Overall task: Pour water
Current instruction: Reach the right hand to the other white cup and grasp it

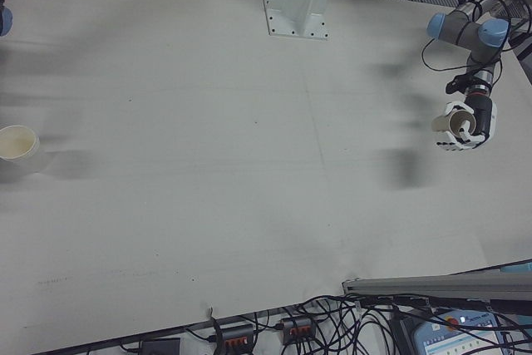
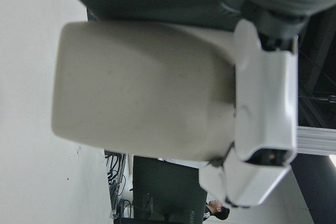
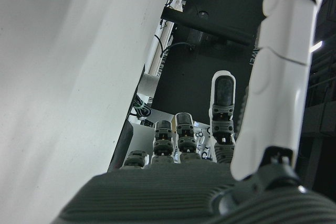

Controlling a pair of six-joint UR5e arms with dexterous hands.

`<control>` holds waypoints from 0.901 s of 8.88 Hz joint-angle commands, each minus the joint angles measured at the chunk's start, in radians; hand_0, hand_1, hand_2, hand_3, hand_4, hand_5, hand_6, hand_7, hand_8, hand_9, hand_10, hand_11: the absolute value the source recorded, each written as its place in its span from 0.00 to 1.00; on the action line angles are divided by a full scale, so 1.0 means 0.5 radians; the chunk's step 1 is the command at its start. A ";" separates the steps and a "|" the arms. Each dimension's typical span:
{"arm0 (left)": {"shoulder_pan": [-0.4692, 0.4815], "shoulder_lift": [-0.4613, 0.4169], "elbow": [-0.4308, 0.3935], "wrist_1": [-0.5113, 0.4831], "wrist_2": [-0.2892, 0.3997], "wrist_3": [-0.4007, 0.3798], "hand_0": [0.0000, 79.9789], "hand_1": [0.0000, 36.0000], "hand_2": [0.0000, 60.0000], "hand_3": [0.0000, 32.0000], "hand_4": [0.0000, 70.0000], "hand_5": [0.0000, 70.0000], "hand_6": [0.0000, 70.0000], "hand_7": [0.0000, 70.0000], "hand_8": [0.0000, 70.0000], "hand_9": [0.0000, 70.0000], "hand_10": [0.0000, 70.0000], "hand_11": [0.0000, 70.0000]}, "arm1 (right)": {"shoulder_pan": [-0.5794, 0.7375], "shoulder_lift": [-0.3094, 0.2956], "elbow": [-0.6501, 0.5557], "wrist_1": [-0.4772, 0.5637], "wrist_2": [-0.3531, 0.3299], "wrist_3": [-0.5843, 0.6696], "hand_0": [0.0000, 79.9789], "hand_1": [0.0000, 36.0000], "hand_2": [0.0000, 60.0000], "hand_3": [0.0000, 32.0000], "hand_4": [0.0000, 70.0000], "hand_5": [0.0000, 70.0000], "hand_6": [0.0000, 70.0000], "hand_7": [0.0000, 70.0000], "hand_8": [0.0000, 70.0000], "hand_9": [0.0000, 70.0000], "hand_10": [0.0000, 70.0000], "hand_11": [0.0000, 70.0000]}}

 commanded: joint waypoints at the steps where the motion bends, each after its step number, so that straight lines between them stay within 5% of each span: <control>1: 0.008 0.002 0.008 -0.002 -0.002 -0.002 1.00 0.93 1.00 0.00 0.89 1.00 1.00 1.00 1.00 1.00 1.00 1.00 | -0.015 0.164 -0.205 0.013 -0.004 -0.100 0.79 0.41 0.00 0.00 0.27 0.58 0.18 0.21 0.13 0.13 0.00 0.00; 4: 0.014 0.011 0.005 -0.005 -0.005 -0.014 1.00 0.92 1.00 0.00 0.87 1.00 1.00 1.00 1.00 1.00 1.00 1.00 | -0.150 0.158 -0.205 0.013 -0.004 -0.186 0.81 0.45 0.00 0.00 0.22 0.55 0.15 0.17 0.11 0.11 0.00 0.00; 6: 0.014 0.011 0.002 -0.005 -0.015 -0.017 1.00 0.91 1.00 0.00 0.85 0.98 1.00 1.00 1.00 1.00 1.00 1.00 | -0.214 0.152 -0.202 0.016 -0.007 -0.241 0.86 0.44 0.00 0.00 0.09 0.51 0.09 0.11 0.09 0.08 0.00 0.00; 8: 0.017 0.011 0.002 -0.005 -0.018 -0.018 1.00 0.92 1.00 0.00 0.86 0.99 1.00 1.00 1.00 1.00 1.00 1.00 | -0.254 0.161 -0.190 0.013 -0.010 -0.256 0.86 0.46 0.00 0.00 0.10 0.53 0.10 0.13 0.09 0.09 0.00 0.00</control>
